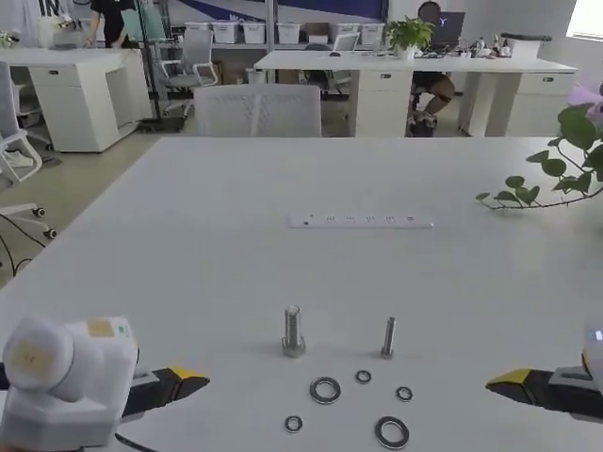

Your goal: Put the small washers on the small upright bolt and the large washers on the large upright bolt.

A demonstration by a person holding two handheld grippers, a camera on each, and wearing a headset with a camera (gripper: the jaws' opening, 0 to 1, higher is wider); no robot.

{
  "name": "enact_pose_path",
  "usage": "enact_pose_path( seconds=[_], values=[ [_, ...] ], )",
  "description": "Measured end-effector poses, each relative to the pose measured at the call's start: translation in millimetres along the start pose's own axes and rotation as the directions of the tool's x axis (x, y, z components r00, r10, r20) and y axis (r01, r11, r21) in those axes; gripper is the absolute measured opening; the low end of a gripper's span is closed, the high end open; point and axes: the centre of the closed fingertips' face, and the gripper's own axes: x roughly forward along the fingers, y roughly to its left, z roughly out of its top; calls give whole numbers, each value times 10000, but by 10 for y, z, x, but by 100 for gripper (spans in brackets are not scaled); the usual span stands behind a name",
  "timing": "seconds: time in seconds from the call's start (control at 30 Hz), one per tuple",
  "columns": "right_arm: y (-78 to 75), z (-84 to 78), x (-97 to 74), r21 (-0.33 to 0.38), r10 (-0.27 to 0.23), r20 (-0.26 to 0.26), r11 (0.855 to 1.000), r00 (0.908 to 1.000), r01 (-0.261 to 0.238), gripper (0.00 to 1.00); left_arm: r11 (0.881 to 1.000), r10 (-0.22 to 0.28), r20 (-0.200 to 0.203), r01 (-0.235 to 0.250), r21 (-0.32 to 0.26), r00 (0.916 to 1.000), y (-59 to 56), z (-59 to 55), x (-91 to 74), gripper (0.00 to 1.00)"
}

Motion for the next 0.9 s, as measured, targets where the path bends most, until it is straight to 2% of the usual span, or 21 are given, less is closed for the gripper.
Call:
enact_pose_path(
  seconds=[0.23,0.4,0.7,0.9],
  values=[
    [18,-6,12,14,-19,14,10000,10000,19,90,10000,-32,-17,32,26,10000,-12,-6,3,97],
    [31,-13,-1,-75,-3,-102,10000,9999,2,89,10000,14,116,-14,37,9999,-14,26,-13,97],
    [-11,53,-21,-295,-41,-80,9996,10000,38,88,9999,93,196,-94,63,9998,0,46,-32,97],
    [16,50,38,-618,197,-654,9978,9977,-237,87,9999,112,255,-111,-29,9996,14,44,-42,96]
  ],
)
